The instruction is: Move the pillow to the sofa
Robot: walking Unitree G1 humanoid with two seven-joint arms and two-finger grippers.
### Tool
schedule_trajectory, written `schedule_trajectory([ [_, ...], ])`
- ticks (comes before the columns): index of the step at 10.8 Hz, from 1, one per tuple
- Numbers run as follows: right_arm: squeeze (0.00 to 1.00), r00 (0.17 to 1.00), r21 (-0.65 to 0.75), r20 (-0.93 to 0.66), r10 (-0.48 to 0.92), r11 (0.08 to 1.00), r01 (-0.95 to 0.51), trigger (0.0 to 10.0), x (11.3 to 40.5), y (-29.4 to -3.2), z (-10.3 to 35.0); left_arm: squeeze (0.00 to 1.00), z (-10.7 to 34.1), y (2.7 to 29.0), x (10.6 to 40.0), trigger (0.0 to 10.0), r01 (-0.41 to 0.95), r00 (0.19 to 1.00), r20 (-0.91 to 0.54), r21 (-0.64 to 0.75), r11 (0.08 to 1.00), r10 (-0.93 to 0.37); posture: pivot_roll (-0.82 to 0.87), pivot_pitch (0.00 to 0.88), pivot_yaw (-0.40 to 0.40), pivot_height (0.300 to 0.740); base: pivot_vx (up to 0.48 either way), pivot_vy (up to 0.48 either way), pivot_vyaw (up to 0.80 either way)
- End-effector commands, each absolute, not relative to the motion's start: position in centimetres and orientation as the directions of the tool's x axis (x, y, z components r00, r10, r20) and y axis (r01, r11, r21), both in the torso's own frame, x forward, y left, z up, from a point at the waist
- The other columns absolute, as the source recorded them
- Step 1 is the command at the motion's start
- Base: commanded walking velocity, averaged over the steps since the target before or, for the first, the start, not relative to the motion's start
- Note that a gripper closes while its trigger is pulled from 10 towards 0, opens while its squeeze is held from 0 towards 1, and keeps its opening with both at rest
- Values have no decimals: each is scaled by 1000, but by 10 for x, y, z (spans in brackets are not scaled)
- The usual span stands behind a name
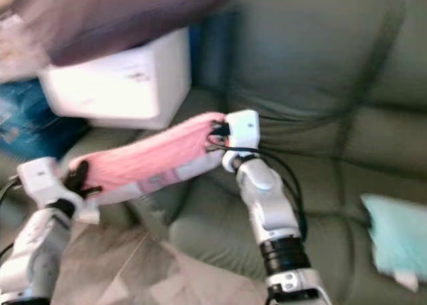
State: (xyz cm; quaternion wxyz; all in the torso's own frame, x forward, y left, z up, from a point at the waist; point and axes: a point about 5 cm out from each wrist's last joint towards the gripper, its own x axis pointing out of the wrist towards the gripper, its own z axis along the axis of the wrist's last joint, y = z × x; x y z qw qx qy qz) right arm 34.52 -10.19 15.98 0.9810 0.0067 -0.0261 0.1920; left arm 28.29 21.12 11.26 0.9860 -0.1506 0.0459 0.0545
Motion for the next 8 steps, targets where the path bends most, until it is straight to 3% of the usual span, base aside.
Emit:
schedule_trajectory([
  [1, 0, 924, -3, 102, 367, 929, -369, 10000, 347, -102, 174, 0, 111, 218, 281, 10000, -138, 988, -112, -281, 950, 111, -235, 0, 49, 740, 0, 0, -763],
  [6, 0, 923, -10, 108, 370, 929, -371, 10000, 347, -103, 175, 0, 111, 217, 282, 10000, -135, 988, -112, -286, 949, 107, -238, 0, 49, 740, 0, 0, -763],
  [8, 0, 919, -19, 114, 376, 926, -377, 10000, 345, -102, 175, 0, 111, 217, 282, 10000, -125, 990, -105, -282, 951, 99, -237, 0, 50, 740, 0, 0, 0],
])
